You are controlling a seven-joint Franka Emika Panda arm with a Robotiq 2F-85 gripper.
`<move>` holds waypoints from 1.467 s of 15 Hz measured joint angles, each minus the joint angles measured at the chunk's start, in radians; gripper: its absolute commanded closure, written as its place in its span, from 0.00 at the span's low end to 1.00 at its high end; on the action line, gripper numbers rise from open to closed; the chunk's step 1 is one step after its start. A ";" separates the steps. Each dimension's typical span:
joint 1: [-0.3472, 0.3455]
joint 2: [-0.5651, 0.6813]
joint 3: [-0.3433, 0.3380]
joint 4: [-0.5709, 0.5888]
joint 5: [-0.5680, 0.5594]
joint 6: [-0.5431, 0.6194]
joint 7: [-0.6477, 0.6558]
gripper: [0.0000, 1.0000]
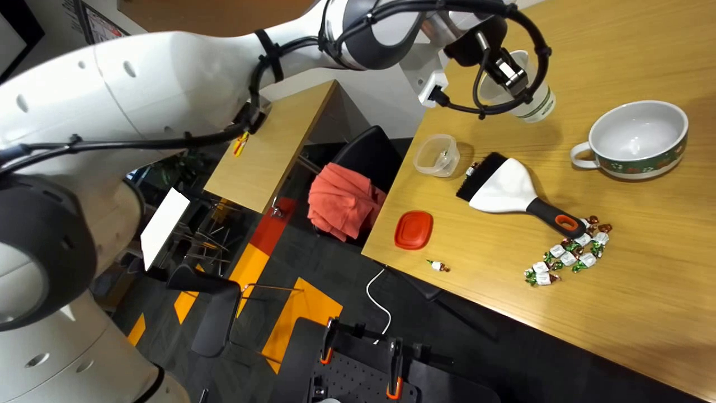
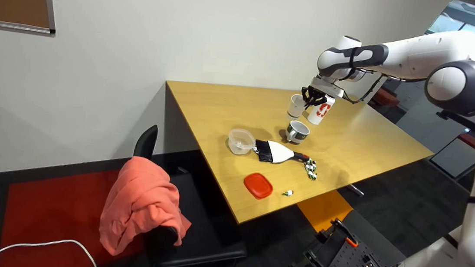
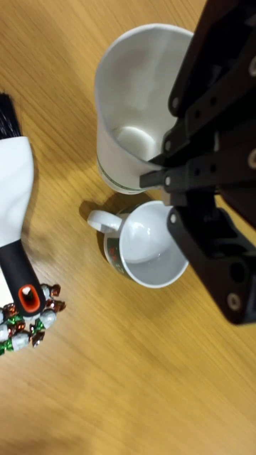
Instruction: Move the smaller cup to the right
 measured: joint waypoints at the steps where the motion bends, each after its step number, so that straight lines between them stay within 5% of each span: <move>1: 0.000 -0.048 -0.006 -0.051 -0.022 0.000 0.000 0.99; 6: -0.015 -0.273 -0.067 -0.302 -0.099 0.000 0.000 0.99; 11: -0.101 -0.395 -0.115 -0.457 -0.102 0.018 -0.001 0.99; 18: -0.191 -0.327 -0.126 -0.470 0.011 0.103 0.021 0.99; 22: -0.203 -0.208 -0.130 -0.393 0.068 0.120 0.156 0.99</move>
